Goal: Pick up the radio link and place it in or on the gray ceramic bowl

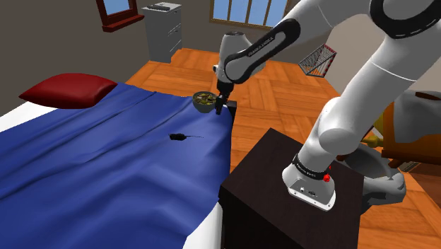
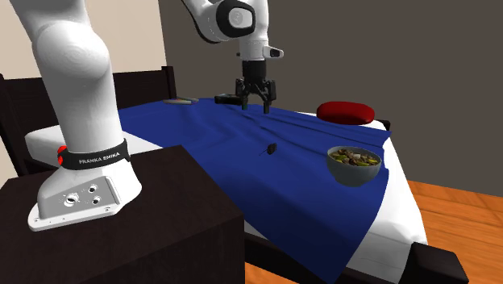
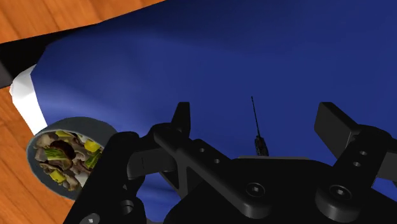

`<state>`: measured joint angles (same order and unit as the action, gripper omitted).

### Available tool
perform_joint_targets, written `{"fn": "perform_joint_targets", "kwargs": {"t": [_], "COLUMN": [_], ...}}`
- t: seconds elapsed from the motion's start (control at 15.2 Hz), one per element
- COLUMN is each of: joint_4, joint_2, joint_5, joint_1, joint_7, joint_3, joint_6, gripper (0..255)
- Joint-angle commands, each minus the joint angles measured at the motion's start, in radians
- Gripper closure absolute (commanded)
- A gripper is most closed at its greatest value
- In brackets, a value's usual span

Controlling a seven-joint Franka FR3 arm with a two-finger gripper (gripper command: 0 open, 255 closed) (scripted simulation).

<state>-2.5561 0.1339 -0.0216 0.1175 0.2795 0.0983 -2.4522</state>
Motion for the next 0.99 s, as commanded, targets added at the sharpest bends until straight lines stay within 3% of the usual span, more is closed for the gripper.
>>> {"fn": "perform_joint_targets", "kwargs": {"t": [0.0, 0.53, 0.92], "joint_4": [0.03, 0.179, 0.34], "joint_2": [-0.084, -0.401, -0.629], "joint_5": [0.025, 0.134, 0.169], "joint_1": [0.015, 0.033, 0.023], "joint_7": [0.025, 0.148, 0.212], "joint_3": [-0.005, -0.057, -0.118], "joint_6": [-0.066, -0.274, -0.373], "gripper": [0, 0, 0]}}
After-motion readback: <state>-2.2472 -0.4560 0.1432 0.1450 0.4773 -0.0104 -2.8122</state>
